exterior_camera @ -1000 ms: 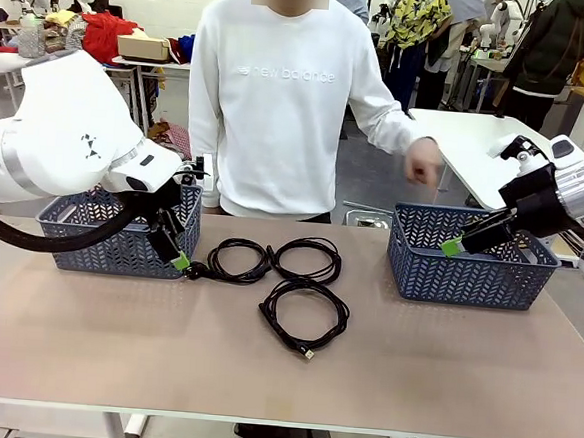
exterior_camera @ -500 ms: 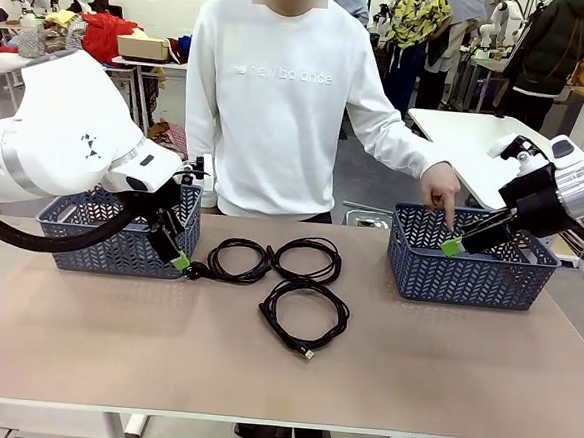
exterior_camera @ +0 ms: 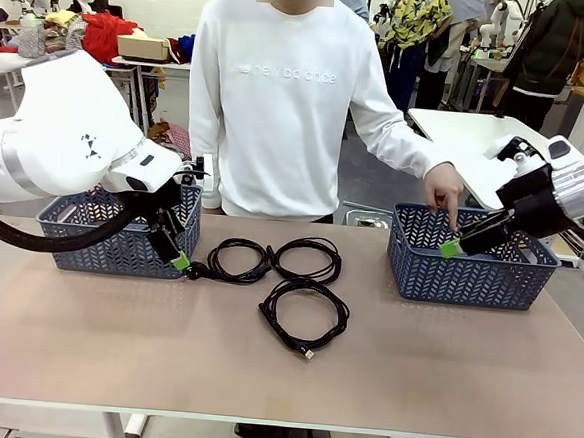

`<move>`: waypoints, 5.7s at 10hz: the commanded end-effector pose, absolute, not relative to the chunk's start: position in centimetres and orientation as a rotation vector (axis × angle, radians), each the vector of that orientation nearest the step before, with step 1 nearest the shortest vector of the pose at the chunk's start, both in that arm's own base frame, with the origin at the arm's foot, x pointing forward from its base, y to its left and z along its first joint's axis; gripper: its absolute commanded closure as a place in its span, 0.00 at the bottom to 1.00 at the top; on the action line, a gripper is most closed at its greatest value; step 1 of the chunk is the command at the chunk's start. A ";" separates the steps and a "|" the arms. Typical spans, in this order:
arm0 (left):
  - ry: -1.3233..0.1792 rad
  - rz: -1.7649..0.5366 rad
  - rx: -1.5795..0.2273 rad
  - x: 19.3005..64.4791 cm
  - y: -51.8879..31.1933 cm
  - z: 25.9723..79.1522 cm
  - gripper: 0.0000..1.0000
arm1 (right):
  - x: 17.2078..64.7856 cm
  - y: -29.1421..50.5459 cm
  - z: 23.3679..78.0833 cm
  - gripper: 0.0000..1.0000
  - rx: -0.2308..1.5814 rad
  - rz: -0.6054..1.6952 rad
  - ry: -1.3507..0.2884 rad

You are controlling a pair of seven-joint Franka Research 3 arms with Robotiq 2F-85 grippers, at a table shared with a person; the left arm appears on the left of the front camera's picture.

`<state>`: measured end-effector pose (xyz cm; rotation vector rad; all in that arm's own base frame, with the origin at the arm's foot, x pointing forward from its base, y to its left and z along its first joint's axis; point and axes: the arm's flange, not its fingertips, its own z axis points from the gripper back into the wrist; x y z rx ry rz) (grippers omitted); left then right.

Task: Organize the cables according to human instructions.
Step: Pick up a bundle of cables and place it in the basket indicated by the human.

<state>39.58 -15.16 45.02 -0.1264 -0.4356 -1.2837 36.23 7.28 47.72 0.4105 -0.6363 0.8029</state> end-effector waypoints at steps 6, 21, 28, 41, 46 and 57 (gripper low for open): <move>-0.435 -1.276 -0.122 39.5 -15.2 45.1 0.00 | 37.6 18.4 46.7 0.00 0.254 0.871 -0.447; -0.435 -1.276 -0.122 39.5 -15.2 45.1 0.00 | 38.3 26.3 42.5 0.00 0.251 0.942 -0.389; -0.435 -1.276 -0.122 39.5 -15.2 45.1 0.00 | 39.6 33.4 39.3 0.00 0.192 0.924 -0.292; -0.435 -1.276 -0.122 39.5 -15.2 45.1 0.00 | 40.5 40.2 32.4 0.00 0.139 0.997 -0.105; -0.435 -1.276 -0.122 39.5 -15.2 45.1 0.00 | 40.4 41.2 31.0 0.00 0.108 1.004 -0.080; -0.435 -1.276 -0.122 39.5 -15.2 45.1 0.00 | 40.6 41.4 30.8 0.60 0.095 0.994 -0.070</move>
